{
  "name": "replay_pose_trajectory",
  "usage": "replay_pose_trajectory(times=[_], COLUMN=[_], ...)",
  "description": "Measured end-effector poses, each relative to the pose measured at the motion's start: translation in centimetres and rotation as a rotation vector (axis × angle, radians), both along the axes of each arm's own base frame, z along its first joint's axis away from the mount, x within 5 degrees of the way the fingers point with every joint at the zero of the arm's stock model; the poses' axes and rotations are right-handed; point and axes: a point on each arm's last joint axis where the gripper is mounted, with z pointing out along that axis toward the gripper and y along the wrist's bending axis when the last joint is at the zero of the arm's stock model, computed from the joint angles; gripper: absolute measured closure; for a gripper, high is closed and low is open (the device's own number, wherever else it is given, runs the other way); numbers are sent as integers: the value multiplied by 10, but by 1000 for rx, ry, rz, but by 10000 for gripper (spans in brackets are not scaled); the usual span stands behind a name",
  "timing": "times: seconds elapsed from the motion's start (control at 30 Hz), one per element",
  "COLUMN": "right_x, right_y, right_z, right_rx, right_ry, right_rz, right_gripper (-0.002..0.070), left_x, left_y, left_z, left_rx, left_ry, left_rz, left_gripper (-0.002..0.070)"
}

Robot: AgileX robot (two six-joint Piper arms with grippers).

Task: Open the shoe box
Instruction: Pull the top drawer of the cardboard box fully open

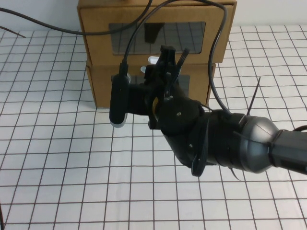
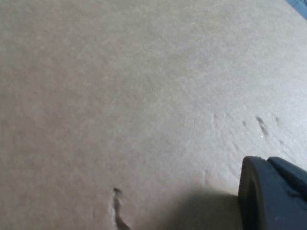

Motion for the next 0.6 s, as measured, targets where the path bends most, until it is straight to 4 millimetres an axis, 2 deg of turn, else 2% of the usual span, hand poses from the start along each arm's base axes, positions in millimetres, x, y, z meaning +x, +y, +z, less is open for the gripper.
replay_pose_trajectory(times=[0.17, 0.37, 0.6], right_x=[7, 21, 20], right_y=[-7, -20, -14], right_z=[0, -3, -5], right_rx=[20, 22, 32], right_ry=[6, 13, 37], right_rz=[-25, -72, -6], right_gripper=[414, 406, 406], left_x=[0, 0, -1], left_y=[0, 0, -2], left_z=[0, 0, 0], left_rx=[-8, -11, -45], left_ry=[15, 18, 45], left_rz=[10, 11, -4], left_gripper=[680, 680, 680])
